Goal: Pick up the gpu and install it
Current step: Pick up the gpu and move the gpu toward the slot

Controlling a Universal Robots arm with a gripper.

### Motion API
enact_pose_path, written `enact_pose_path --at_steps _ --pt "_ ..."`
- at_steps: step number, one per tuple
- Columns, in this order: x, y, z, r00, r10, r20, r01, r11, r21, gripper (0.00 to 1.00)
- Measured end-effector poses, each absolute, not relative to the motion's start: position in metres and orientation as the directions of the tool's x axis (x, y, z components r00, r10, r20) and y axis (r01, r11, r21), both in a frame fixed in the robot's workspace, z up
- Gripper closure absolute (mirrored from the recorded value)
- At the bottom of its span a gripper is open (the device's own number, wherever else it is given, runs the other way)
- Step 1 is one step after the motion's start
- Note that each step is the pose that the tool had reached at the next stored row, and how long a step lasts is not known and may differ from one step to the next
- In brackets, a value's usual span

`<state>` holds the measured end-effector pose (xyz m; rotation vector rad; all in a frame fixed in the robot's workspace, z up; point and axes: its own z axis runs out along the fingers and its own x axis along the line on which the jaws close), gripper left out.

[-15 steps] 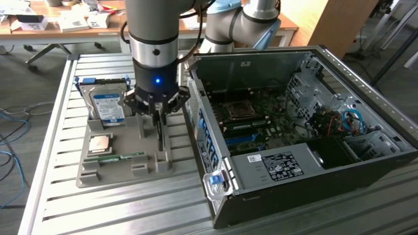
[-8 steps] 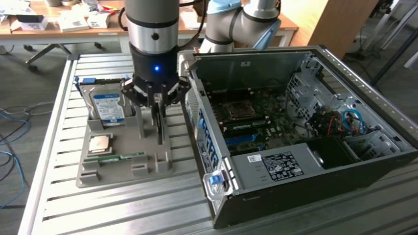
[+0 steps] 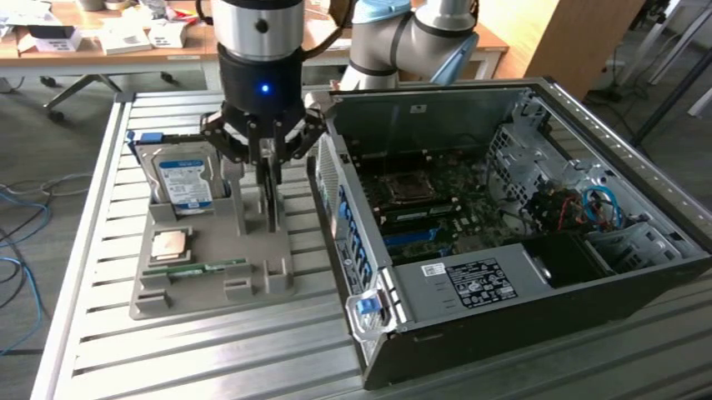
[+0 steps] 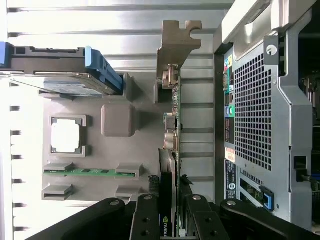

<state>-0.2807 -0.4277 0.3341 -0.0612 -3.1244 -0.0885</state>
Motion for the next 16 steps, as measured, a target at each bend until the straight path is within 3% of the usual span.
enact_pose_path --at_steps 16 --pt "-0.281 -0.428 0.403 -0.999 0.039 0.016 0.04 0.998 0.056 0.74"
